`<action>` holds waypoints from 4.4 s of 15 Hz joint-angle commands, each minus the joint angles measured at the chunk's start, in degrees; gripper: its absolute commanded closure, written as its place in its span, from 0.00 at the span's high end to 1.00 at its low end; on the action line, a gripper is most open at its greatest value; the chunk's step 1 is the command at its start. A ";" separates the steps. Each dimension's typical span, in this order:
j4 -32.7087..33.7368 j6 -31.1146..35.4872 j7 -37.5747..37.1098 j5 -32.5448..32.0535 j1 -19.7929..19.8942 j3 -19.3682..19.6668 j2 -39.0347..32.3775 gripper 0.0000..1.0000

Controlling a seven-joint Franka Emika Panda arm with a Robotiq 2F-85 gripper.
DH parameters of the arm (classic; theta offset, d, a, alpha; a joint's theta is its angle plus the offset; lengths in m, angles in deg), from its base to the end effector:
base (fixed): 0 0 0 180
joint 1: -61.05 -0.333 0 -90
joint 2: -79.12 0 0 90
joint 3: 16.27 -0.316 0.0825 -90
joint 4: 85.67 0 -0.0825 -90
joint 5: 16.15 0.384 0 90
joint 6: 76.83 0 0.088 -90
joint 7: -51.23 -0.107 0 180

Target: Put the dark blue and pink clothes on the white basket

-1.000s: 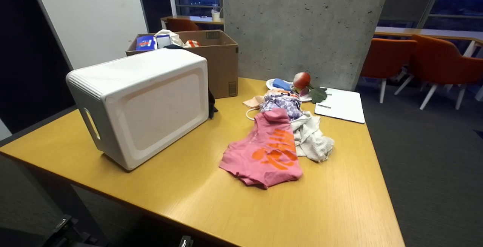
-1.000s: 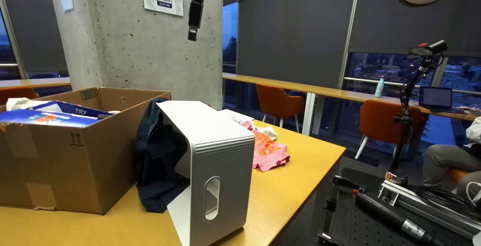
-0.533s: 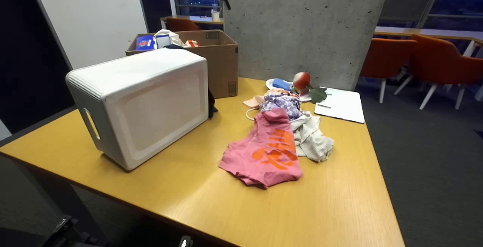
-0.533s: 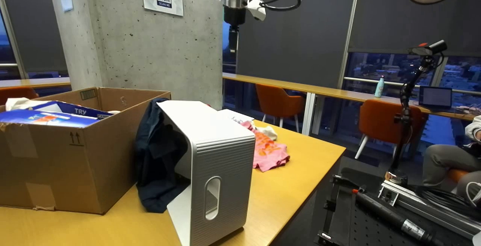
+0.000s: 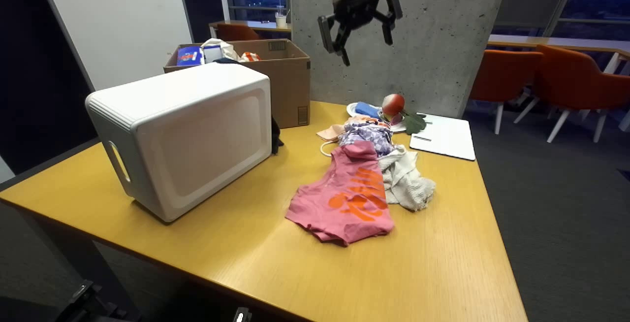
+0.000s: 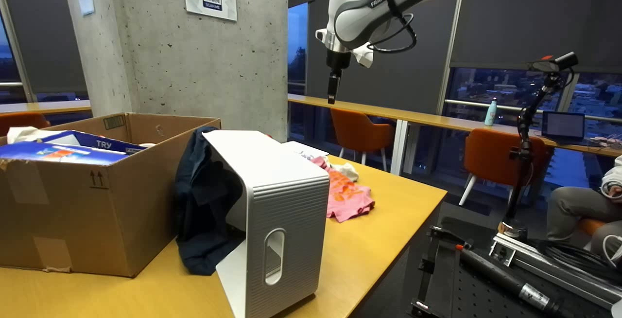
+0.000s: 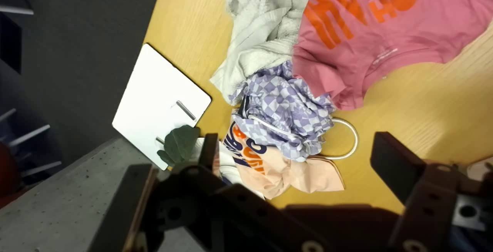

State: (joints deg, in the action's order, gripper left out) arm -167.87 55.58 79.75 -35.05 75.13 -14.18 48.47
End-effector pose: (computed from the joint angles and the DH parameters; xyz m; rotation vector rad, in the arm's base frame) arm 0.7077 -0.2062 0.4196 2.6701 0.5492 0.2764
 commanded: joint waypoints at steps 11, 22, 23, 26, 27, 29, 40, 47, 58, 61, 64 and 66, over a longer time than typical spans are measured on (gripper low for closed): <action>-8.63 25.39 11.50 19.50 11.13 -12.44 -11.34 1.00; -2.43 21.80 9.65 18.17 10.15 -7.76 -19.70 1.00; -1.73 21.90 9.06 17.57 9.57 -6.66 -20.42 1.00; 1.33 21.81 7.14 16.62 8.30 -3.98 -23.21 1.00; 2.61 21.85 6.77 16.44 8.01 -3.43 -24.37 1.00; 4.92 22.44 6.41 16.41 7.87 -3.04 -26.52 1.00; 15.90 25.86 1.94 11.67 5.69 -0.27 -34.55 0.65; 17.64 28.07 -0.31 9.79 5.28 0.54 -36.09 0.12; 6.09 28.96 -10.75 7.56 -5.31 13.82 -19.75 0.01; 0.39 27.39 -11.70 6.97 -9.81 16.73 -11.88 0.01; -5.49 27.94 -13.62 5.29 -15.71 20.82 -4.45 0.01; -8.14 24.59 -16.61 1.72 -21.26 25.39 0.14 0.01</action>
State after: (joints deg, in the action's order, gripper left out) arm -168.22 83.34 67.49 -28.53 61.11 5.46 40.12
